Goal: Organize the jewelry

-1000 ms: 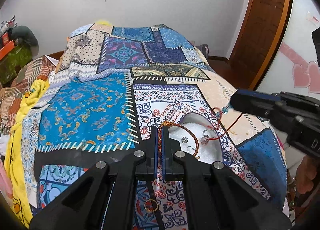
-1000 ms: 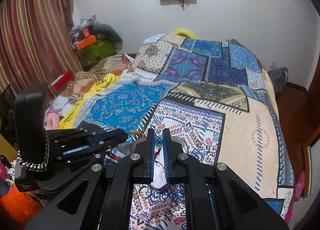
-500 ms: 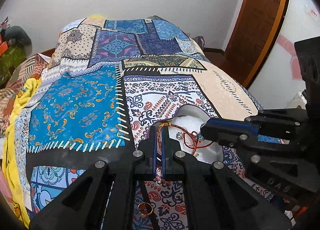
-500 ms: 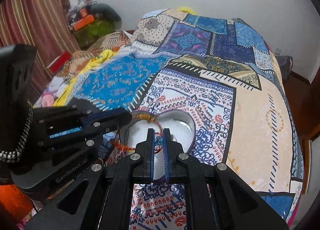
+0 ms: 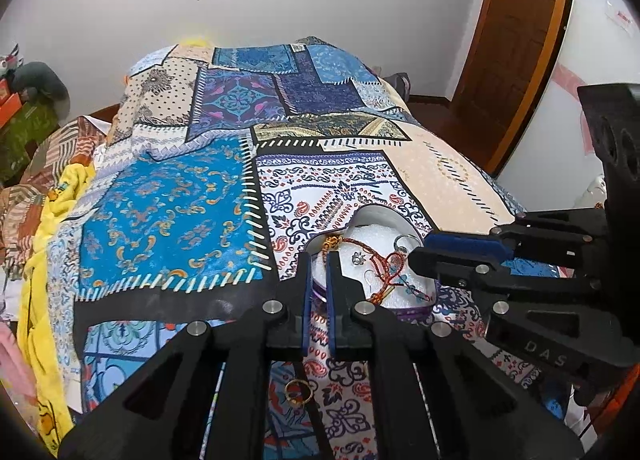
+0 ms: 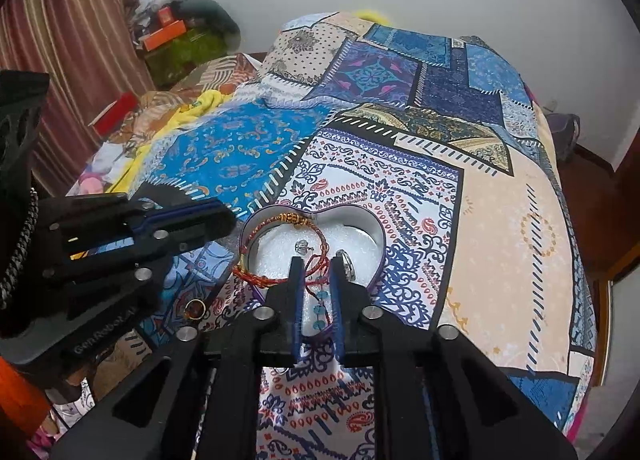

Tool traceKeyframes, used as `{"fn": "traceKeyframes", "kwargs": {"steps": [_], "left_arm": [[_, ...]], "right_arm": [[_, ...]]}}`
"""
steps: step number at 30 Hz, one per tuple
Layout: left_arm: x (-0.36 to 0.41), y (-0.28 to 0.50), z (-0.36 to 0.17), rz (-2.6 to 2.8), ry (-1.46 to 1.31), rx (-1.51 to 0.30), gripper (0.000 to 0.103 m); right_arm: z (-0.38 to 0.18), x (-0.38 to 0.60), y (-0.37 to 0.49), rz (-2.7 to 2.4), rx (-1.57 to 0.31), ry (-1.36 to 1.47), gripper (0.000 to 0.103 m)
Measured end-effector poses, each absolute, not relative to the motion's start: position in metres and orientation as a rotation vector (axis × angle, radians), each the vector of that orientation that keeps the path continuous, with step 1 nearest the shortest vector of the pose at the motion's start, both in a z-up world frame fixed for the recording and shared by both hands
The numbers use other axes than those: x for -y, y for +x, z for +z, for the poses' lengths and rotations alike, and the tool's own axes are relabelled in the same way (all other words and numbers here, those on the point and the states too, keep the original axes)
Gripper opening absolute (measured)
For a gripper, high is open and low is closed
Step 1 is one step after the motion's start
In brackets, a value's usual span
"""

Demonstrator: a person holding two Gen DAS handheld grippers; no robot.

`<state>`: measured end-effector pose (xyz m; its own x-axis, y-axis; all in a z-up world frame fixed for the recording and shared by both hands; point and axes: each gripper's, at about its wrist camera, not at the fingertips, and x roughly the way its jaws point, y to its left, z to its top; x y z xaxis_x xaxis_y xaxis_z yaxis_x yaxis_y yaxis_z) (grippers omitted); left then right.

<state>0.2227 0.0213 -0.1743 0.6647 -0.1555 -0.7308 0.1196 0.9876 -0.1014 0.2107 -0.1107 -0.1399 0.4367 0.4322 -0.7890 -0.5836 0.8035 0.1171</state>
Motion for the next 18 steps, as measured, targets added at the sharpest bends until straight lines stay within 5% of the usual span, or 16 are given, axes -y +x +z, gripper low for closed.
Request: {"fn": "traceKeyframes", "kwargs": {"steps": [6, 18], "left_arm": [[-0.033, 0.209, -0.160, -0.117, -0.056, -0.801, 0.029], [-0.045, 0.180, -0.167, -0.092, -0.027, -0.842, 0.031]], "right_arm": [[-0.129, 0.115, 0.203, 0.633, -0.901, -0.170, 0.025], [-0.132, 0.122, 0.186, 0.626, -0.916, -0.173, 0.026]]}}
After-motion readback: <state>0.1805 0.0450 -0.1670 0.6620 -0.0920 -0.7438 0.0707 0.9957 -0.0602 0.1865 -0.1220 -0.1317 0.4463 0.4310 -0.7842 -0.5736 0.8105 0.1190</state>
